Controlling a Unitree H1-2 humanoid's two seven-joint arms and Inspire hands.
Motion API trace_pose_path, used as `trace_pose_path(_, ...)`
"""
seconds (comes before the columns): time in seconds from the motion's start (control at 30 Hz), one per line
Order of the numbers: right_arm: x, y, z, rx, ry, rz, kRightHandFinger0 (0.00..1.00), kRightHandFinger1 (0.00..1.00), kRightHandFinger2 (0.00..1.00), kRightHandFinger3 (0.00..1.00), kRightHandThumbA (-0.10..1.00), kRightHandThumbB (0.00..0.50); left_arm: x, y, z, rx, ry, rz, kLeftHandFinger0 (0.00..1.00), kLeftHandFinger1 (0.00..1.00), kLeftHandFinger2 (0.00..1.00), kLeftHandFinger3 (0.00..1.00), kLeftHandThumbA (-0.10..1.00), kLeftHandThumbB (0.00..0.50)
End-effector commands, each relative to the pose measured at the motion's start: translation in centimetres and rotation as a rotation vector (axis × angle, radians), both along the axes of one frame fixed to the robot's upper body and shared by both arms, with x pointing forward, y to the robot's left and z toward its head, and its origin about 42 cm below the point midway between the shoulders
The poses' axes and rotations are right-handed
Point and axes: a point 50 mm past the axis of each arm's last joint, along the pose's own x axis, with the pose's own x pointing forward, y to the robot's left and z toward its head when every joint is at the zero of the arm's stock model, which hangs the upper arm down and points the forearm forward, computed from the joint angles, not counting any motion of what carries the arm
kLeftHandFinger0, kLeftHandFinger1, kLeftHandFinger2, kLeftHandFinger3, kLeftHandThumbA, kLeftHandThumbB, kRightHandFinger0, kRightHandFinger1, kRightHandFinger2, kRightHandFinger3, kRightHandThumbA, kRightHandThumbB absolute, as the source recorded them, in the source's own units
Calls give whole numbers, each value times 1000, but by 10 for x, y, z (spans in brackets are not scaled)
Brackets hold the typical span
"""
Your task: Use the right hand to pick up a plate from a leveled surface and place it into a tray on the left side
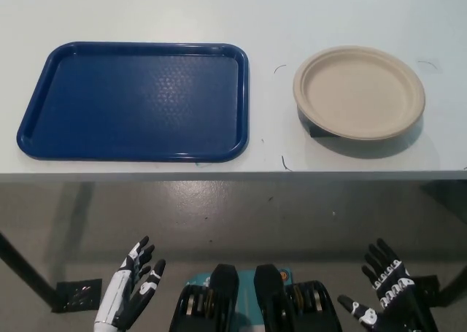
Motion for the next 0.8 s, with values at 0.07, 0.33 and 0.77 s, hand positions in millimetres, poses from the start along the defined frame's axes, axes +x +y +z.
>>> trace_pose_path(0.07,18,8,99,1002,-105,171,1000,1000,1000,1000,1000,357,8,5,16,45,-108,-25,1000,1000,1000,1000,739,180)
trace_pose_path(0.33,35,12,114,1021,-122,81,1000,1000,1000,1000,1000,352,8,6,17,55,-109,-30,1000,1000,1000,1000,739,171)
trace_pose_path(0.77,54,21,131,1045,-136,48,1000,1000,1000,1000,1000,338,7,6,16,55,-102,-33,1000,1000,1000,1000,744,177)
